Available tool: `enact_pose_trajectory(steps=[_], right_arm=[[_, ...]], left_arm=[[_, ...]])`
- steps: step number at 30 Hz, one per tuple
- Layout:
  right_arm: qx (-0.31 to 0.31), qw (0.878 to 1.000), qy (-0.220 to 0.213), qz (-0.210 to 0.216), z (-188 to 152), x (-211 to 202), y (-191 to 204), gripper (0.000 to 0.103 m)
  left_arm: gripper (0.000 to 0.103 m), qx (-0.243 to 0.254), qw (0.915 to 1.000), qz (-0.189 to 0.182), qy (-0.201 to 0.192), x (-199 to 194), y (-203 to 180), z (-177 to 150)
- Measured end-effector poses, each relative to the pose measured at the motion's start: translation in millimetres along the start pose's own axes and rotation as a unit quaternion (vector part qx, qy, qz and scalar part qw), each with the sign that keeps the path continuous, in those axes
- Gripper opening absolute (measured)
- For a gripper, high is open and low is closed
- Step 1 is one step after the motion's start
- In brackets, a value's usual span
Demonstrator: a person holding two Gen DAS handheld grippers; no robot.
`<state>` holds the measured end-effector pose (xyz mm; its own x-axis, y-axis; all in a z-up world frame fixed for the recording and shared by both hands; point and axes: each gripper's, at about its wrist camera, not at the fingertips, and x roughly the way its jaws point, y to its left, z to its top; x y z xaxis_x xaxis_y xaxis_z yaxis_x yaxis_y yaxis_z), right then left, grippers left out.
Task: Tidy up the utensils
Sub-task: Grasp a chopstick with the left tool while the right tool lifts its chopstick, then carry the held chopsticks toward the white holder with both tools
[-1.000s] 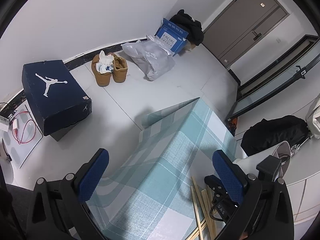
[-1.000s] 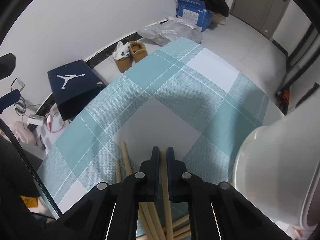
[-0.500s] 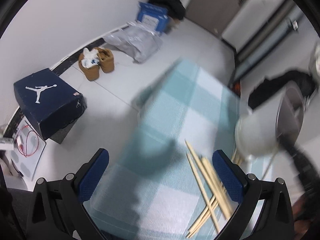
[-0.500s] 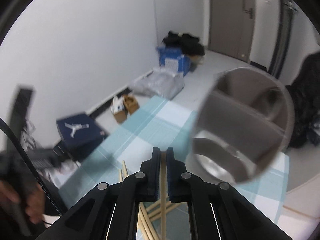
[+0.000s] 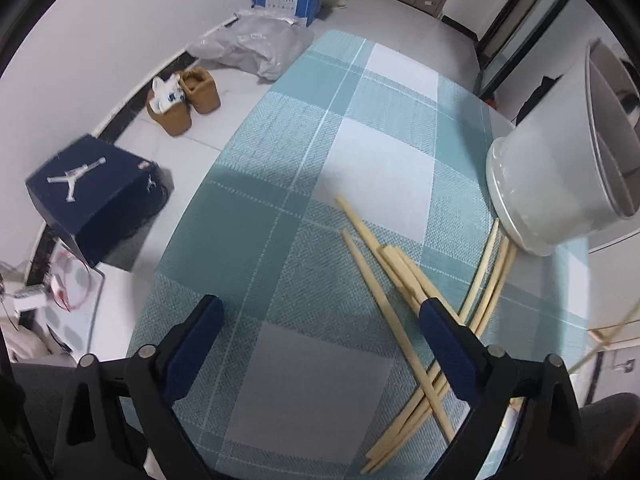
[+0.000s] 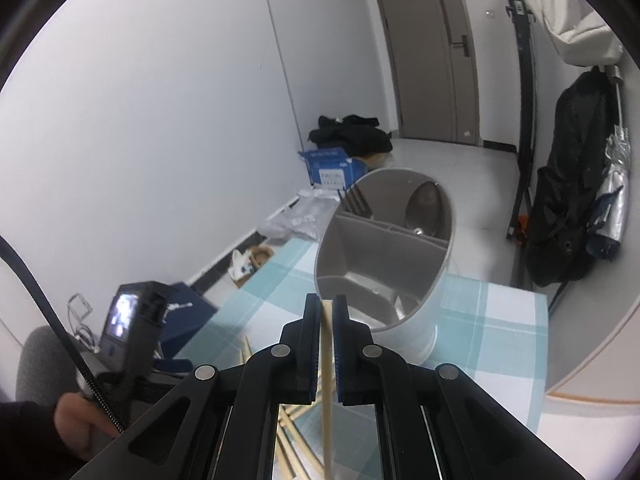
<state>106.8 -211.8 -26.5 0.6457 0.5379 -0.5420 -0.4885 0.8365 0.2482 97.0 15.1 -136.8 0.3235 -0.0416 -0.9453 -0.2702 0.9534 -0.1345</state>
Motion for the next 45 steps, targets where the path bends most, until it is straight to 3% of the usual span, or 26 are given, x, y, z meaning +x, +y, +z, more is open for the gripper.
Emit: enact_pose_trajectory(steps=[7, 13, 15, 17, 20, 22, 31, 45], right_arm=[[0.0, 1.0, -0.015, 0.001, -5, -12, -9, 0.005], [0.008, 1.0, -0.021, 0.004, -7, -19, -17, 0.005], [0.009, 1.0, -0.023, 0.003, -7, -21, -18, 0.005], [0.013, 1.0, -0.023, 0.004, -8, -23, -21, 0.005], [0.021, 0.999, -0.026, 0.005, -9, -27, -26, 0.005], [0.022, 0.999, -0.027, 0.004, -9, -29, -28, 0.005], [0.028, 0.999, -0.034, 0.001, -9, -34, -30, 0.005], [0.039, 0.998, -0.038, -0.004, -11, -36, -25, 0.005]], left_arm=[[0.084, 0.027, 0.9967, 0.076, 0.002, 8, -13, -3], [0.072, 0.004, 0.9964, 0.084, 0.002, 6, -11, 1], [0.063, -0.001, 0.9964, 0.085, 0.002, 5, -12, 3], [0.039, -0.013, 0.9962, 0.086, 0.005, 5, -14, 7], [0.012, -0.027, 0.9961, 0.084, 0.005, 6, -20, 11], [0.005, -0.04, 0.9959, 0.081, 0.001, 7, -23, 12], [0.001, -0.065, 0.9963, 0.053, -0.015, 5, -19, 22], [0.001, -0.061, 0.99, -0.002, -0.127, -62, -15, 26]])
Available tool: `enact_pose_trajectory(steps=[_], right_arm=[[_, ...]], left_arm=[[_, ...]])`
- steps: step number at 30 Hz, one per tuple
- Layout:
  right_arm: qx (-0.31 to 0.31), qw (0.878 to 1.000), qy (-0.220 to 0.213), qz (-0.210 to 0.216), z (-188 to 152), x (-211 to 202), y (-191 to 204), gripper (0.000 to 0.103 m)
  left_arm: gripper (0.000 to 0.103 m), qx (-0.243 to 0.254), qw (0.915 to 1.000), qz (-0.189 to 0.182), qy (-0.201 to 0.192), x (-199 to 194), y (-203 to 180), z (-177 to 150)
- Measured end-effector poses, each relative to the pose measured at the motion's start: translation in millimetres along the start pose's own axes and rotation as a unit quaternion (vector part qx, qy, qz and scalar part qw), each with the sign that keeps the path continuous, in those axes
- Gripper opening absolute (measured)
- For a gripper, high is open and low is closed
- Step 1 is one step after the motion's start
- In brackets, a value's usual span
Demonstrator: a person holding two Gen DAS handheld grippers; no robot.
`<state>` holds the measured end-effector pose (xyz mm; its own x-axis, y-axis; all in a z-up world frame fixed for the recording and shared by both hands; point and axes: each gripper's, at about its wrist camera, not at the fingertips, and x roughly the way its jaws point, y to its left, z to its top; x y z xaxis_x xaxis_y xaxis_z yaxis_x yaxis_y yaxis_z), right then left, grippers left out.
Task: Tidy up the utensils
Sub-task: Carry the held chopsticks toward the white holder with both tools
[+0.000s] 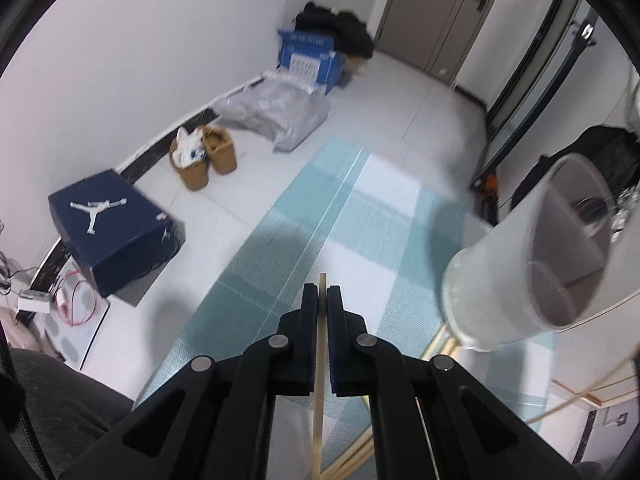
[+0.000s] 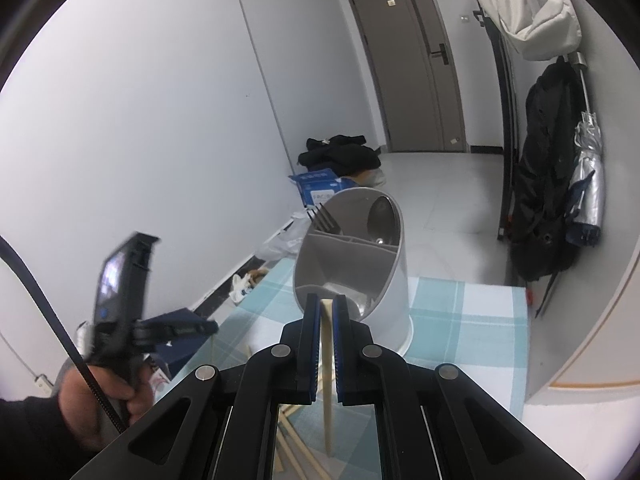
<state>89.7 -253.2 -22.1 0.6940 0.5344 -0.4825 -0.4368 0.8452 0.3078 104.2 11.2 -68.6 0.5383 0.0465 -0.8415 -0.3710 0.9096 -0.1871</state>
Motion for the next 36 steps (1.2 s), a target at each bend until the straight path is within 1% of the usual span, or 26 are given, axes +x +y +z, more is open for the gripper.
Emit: enact_pose_trajectory(steps=[3, 5, 7, 11, 20, 23, 25, 31, 36], right_arm=[[-0.005, 1.0, -0.003, -0.008, -1, -1, 4, 0.005], [-0.008, 1.0, -0.005, -0.013, -2, -1, 6, 0.005], [-0.011, 1.0, -0.007, -0.02, -2, -2, 8, 0.005], [-0.016, 0.999, -0.009, -0.031, -3, -4, 13, 0.005], [-0.018, 0.999, -0.016, -0.044, -6, -10, 22, 0.005], [-0.013, 0.999, -0.016, -0.045, -6, -12, 22, 0.005], [-0.009, 0.999, -0.017, -0.046, -7, -14, 22, 0.005], [0.014, 0.998, -0.03, -0.046, -2, -22, 17, 0.005], [0.025, 0.998, -0.049, -0.04, 9, -35, 16, 0.005]], left_arm=[[0.001, 0.01, 0.9991, -0.023, -0.033, -18, -1, 2], [0.001, 0.025, 0.9971, -0.036, -0.061, -32, -5, 1], [0.001, 0.038, 0.9947, -0.051, -0.081, -43, -7, 0], [0.001, 0.064, 0.9896, -0.074, -0.105, -57, -10, -4], [0.001, 0.106, 0.9834, -0.094, -0.113, -68, -14, -6], [0.001, 0.114, 0.9825, -0.087, -0.119, -77, -19, -8], [0.001, 0.116, 0.982, -0.092, -0.118, -81, -20, -7], [0.001, 0.127, 0.9787, -0.106, -0.121, -92, -24, -6], [0.001, 0.141, 0.9737, -0.122, -0.131, -109, -34, 0]])
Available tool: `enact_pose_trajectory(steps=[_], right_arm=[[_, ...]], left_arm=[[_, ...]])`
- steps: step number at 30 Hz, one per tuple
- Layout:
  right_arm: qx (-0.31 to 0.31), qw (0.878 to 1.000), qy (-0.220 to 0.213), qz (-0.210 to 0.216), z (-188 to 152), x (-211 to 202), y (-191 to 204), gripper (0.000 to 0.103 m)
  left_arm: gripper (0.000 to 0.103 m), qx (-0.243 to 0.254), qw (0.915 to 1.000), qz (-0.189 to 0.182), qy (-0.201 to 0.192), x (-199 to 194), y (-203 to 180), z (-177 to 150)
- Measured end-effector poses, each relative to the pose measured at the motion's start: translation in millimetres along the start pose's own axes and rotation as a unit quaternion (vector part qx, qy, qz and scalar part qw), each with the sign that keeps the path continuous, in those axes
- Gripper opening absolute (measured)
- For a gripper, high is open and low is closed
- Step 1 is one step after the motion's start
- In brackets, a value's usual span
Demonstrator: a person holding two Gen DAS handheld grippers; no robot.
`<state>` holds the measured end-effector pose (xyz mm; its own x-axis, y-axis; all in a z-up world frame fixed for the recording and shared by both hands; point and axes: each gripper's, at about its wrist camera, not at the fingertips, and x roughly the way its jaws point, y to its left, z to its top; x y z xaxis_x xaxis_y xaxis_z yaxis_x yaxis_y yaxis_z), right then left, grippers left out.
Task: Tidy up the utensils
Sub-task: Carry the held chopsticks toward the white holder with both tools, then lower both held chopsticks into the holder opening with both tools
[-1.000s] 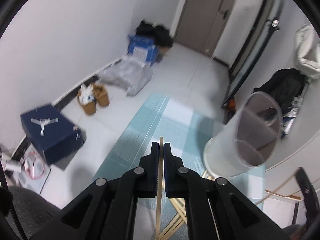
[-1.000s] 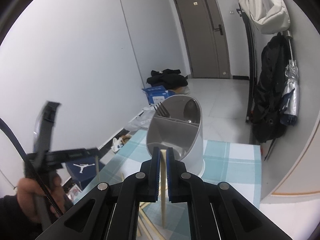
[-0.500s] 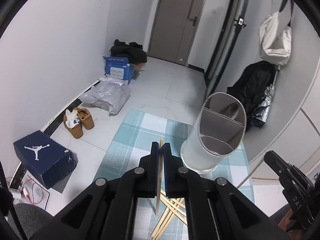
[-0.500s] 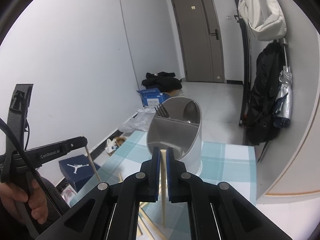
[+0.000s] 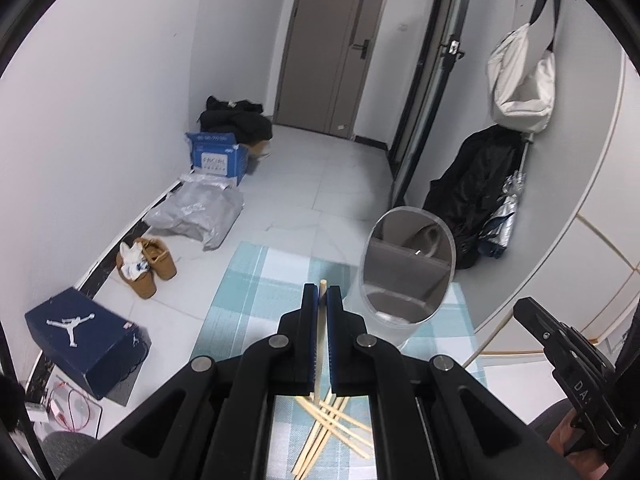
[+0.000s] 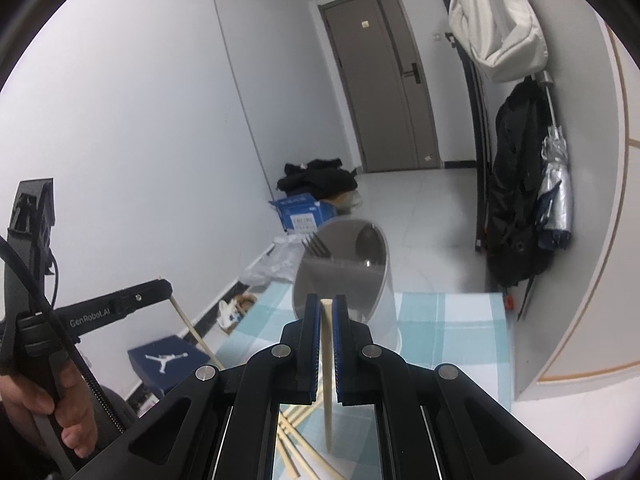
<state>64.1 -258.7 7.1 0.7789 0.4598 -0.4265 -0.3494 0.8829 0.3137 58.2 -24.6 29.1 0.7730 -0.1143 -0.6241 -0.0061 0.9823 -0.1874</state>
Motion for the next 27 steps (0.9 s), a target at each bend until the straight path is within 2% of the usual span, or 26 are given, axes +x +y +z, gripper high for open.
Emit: enact_pose_trajectory(steps=[13, 27], right_arm=[[-0.009, 0.998, -0.056, 0.023, 70, -20, 6, 0.005], [-0.024, 0.995, -0.094, 0.029, 150, 4, 2, 0.005]], left_arm=[[0.001, 0.002, 0.9977, -0.055, -0.04, -27, -22, 61], [0.001, -0.024, 0.9938, -0.093, -0.056, -5, -27, 122]])
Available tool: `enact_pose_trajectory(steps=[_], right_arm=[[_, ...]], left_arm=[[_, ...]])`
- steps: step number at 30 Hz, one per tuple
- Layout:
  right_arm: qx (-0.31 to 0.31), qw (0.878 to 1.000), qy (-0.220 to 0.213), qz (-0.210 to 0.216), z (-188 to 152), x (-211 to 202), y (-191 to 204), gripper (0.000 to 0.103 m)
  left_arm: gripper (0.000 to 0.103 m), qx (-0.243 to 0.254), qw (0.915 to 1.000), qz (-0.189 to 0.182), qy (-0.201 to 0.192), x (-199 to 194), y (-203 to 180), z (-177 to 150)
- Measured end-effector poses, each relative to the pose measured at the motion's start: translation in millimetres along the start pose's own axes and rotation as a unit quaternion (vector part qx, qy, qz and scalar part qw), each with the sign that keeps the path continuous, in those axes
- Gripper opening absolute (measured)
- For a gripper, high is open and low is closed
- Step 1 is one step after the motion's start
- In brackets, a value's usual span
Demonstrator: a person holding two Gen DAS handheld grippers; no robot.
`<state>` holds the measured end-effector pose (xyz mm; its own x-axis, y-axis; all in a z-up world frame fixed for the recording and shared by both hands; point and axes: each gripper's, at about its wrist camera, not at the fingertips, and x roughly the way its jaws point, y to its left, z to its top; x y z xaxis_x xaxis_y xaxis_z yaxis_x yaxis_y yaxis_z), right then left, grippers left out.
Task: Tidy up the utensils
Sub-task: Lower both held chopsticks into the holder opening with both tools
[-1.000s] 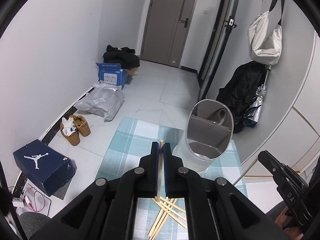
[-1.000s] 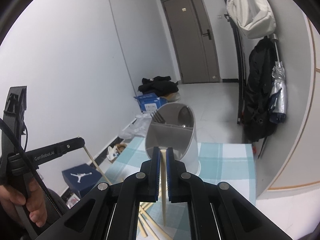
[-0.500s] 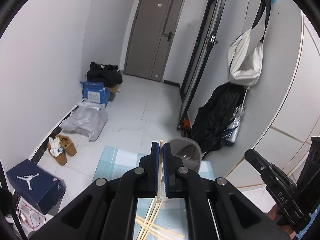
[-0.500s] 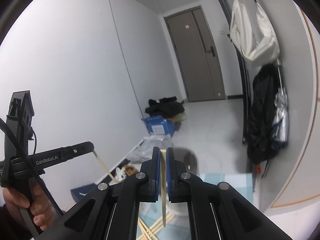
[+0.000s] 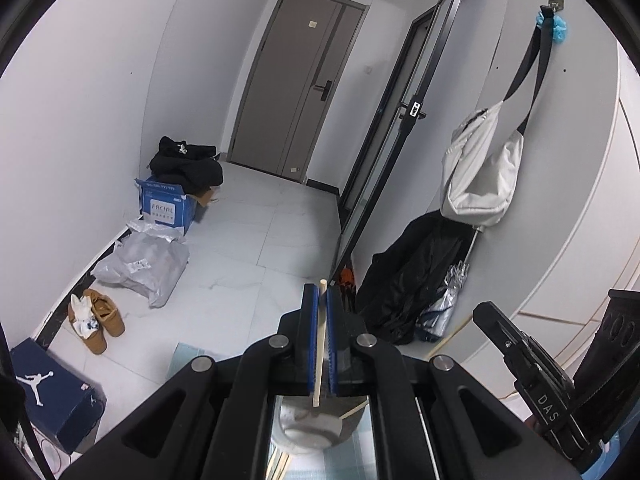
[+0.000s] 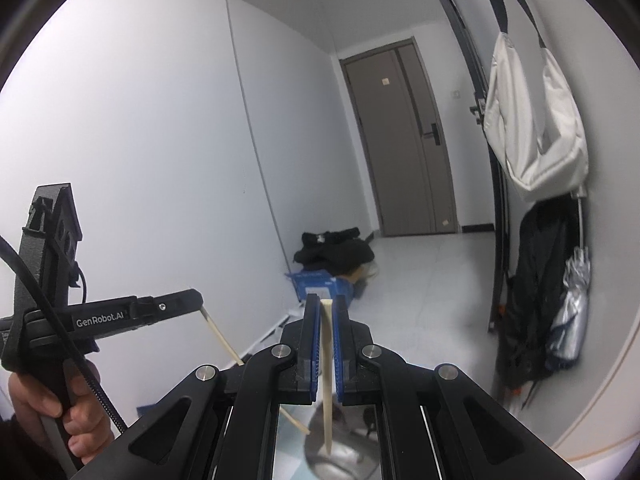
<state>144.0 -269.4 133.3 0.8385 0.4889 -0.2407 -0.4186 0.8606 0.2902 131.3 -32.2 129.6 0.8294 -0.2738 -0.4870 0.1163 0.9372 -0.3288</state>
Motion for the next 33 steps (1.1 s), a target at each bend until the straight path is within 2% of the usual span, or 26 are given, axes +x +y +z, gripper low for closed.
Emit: enact_pose_trajectory(steps=[13, 23, 33], right_arm=[[-0.027, 0.999, 0.023, -0.022, 10, 42, -22, 0.005], [-0.038, 0.996, 0.076, -0.022, -13, 64, -35, 0.005], [-0.054, 0.993, 0.109, -0.012, -34, 81, -37, 0.005]], left_arm=[[0.001, -0.013, 0.999, -0.005, 0.041, 62, 4, 4], [0.001, 0.002, 0.9962, 0.002, 0.087, 94, 2, -9], [0.001, 0.019, 0.9906, 0.003, 0.135, 117, 3, -21]])
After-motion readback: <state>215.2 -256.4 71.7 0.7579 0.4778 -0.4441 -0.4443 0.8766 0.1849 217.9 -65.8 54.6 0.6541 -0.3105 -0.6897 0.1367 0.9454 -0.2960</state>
